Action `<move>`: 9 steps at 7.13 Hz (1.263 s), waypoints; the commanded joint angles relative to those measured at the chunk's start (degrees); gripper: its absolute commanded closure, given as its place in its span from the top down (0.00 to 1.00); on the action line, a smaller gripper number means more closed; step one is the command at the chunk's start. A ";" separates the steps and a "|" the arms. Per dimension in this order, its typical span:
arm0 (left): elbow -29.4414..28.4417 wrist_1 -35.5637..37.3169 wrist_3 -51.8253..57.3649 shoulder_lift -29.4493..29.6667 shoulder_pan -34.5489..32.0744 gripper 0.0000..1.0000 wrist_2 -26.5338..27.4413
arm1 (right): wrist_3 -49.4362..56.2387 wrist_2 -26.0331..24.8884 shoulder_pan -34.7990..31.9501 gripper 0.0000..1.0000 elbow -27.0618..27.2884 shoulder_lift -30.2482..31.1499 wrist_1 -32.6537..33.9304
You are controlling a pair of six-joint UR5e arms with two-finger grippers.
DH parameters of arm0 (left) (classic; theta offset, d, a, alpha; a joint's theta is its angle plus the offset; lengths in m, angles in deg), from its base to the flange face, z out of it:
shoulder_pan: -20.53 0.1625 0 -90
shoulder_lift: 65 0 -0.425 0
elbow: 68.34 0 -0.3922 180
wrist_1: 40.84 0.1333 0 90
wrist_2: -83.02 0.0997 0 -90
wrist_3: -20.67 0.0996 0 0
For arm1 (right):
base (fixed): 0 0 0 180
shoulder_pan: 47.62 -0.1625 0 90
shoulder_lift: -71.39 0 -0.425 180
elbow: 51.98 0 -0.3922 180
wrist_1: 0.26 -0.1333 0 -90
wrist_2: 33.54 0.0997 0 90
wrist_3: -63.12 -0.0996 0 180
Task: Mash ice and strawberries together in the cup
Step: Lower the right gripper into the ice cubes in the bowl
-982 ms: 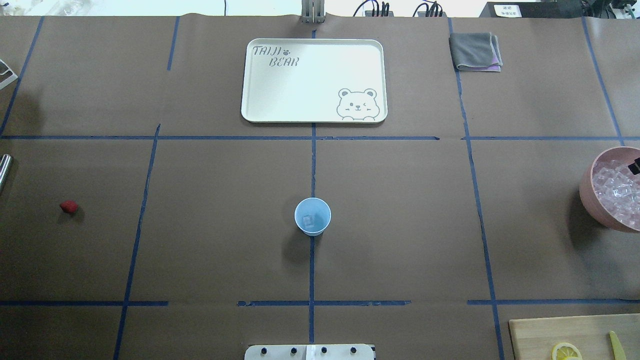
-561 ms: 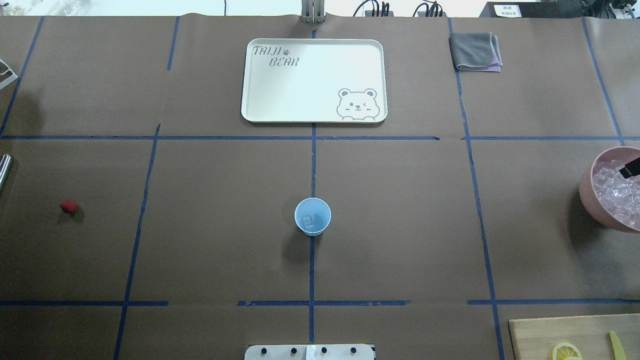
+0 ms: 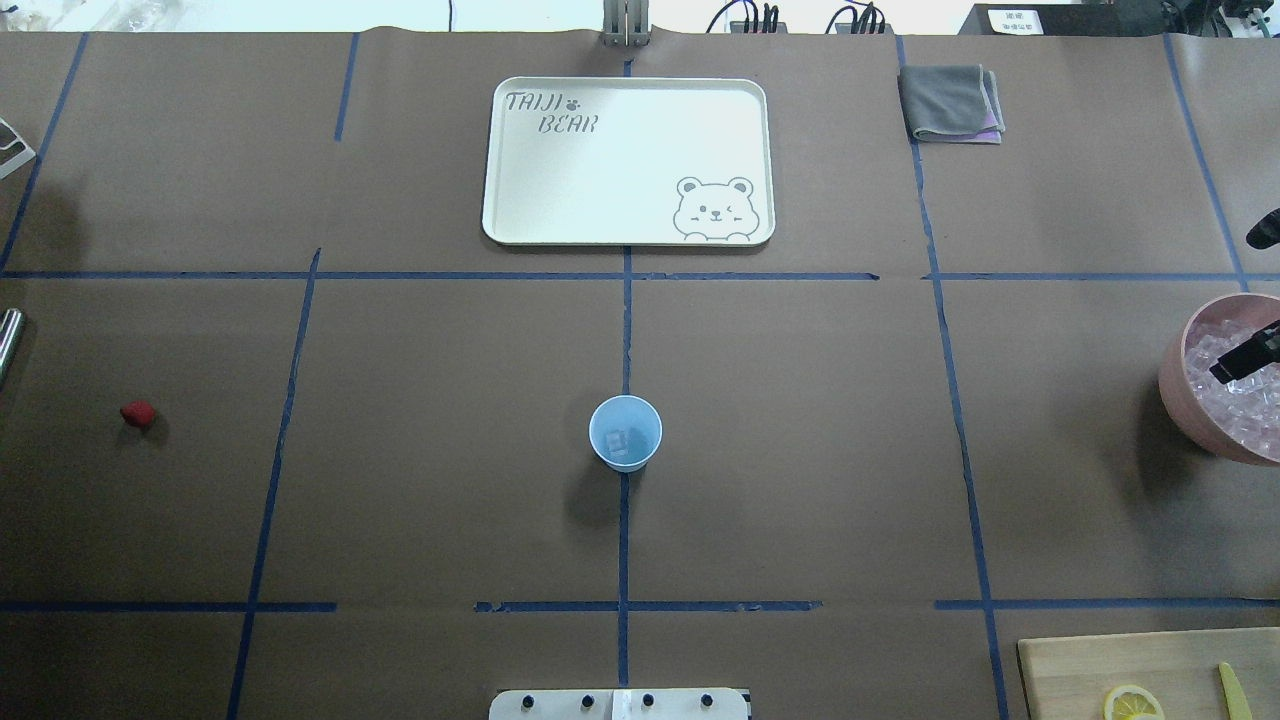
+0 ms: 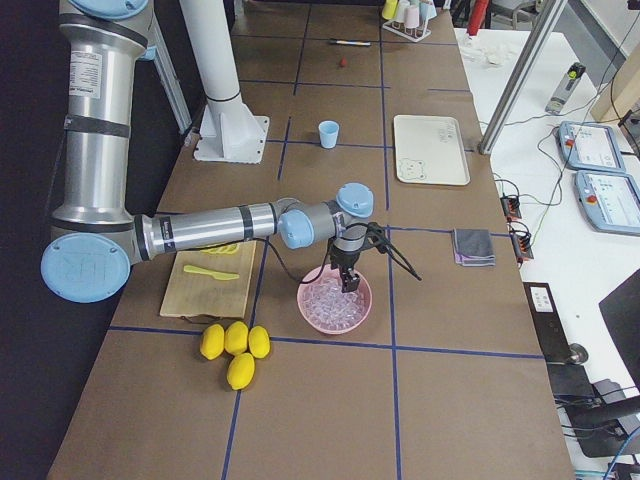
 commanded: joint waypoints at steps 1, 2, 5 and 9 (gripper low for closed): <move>0.25 0.00 -0.09 -0.07 0.00 1.00 0.00 | 0.13 0.41 0.42 0.74 -1.49 -0.33 0.10; 0.43 0.00 -0.18 -0.07 0.00 1.00 -0.09 | 0.13 0.59 0.33 0.73 -1.94 -0.33 0.10; 0.52 0.00 -0.18 -0.07 0.00 1.00 0.00 | 0.04 0.68 0.59 0.70 -2.91 -0.42 -0.08; 0.52 0.00 -0.18 0.02 0.00 1.00 0.00 | -0.05 0.68 0.60 0.64 -2.91 -0.33 0.01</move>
